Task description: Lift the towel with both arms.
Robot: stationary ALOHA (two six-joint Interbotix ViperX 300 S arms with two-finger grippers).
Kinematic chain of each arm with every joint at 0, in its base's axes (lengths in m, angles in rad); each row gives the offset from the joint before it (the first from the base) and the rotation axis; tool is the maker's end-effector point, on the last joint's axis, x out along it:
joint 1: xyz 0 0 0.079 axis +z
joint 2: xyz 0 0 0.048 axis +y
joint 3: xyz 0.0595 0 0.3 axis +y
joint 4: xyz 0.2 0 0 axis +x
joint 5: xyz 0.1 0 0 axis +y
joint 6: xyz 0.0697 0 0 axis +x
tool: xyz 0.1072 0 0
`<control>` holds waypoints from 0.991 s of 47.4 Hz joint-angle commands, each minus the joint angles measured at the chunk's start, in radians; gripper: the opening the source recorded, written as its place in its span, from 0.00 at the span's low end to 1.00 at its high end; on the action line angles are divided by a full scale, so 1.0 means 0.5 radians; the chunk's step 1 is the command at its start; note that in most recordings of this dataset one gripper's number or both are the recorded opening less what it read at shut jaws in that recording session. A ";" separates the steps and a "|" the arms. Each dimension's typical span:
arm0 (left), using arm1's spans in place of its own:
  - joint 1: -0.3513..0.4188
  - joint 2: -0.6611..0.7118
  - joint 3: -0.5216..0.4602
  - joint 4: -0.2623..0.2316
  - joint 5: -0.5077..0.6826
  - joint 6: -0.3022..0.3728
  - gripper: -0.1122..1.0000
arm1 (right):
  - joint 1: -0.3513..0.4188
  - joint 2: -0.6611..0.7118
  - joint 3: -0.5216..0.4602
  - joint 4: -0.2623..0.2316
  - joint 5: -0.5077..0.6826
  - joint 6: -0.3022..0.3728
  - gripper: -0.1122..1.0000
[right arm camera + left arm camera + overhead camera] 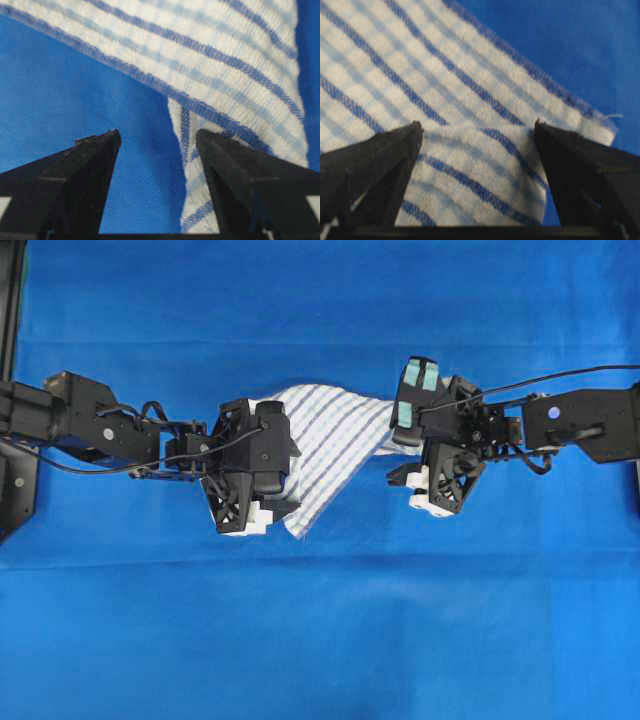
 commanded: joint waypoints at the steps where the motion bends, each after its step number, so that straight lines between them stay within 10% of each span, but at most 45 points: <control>1: -0.006 0.006 -0.034 -0.006 -0.052 -0.037 0.89 | 0.000 0.018 -0.012 0.006 -0.025 0.003 0.69; 14: -0.006 0.049 -0.028 -0.006 -0.046 -0.080 0.79 | -0.037 0.067 -0.015 0.009 -0.061 0.003 0.65; 28: 0.000 0.037 -0.025 -0.006 -0.003 -0.083 0.13 | -0.043 0.064 -0.012 0.006 -0.083 0.000 0.11; 47: 0.006 -0.322 -0.040 -0.006 0.322 -0.077 0.13 | -0.037 -0.107 -0.061 0.009 0.012 0.006 0.11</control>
